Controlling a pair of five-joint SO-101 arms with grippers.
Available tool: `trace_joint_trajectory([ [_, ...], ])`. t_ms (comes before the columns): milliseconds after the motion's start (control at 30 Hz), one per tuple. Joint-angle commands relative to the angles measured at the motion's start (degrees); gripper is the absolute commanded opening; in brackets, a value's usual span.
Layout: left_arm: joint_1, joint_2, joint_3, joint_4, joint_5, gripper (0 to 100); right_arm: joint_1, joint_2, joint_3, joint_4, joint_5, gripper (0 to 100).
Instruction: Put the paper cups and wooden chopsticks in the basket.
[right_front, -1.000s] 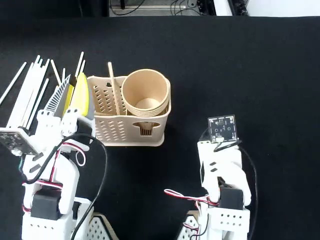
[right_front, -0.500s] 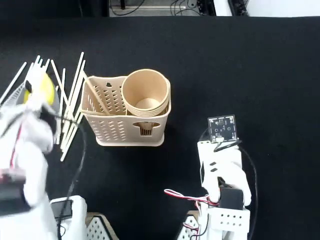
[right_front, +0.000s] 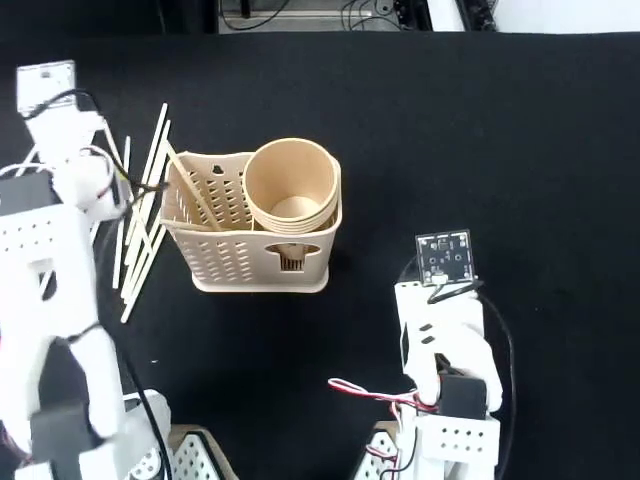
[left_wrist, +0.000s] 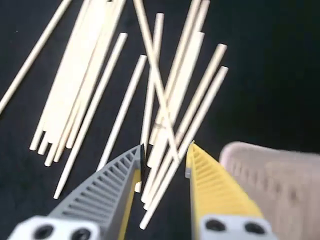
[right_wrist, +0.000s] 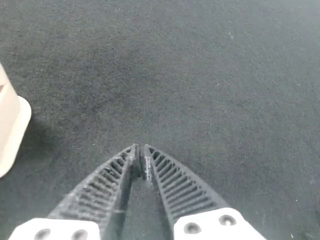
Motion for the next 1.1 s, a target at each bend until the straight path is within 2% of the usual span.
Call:
trace_joint_trajectory([
  [0,-4.3,5.7,-5.8,-2.2,-0.5,16,0.8,-0.2,-0.1,-0.6,0.0,2.6],
  [233,-4.5,21.9,-16.1,-2.0,-0.1,16,0.8,-0.2,-0.1,-0.6,0.0,2.6],
  [400,-4.6,35.3,-27.2,-1.9,5.5,16,0.8,-0.2,-0.1,-0.6,0.0,2.6],
  [767,-4.3,57.8,-45.7,-1.8,11.3,16,0.8,-0.2,-0.1,-0.6,0.0,2.6],
  [1067,-4.1,74.0,-64.6,7.3,11.5,16,0.8,-0.2,-0.1,-0.7,0.0,2.6],
])
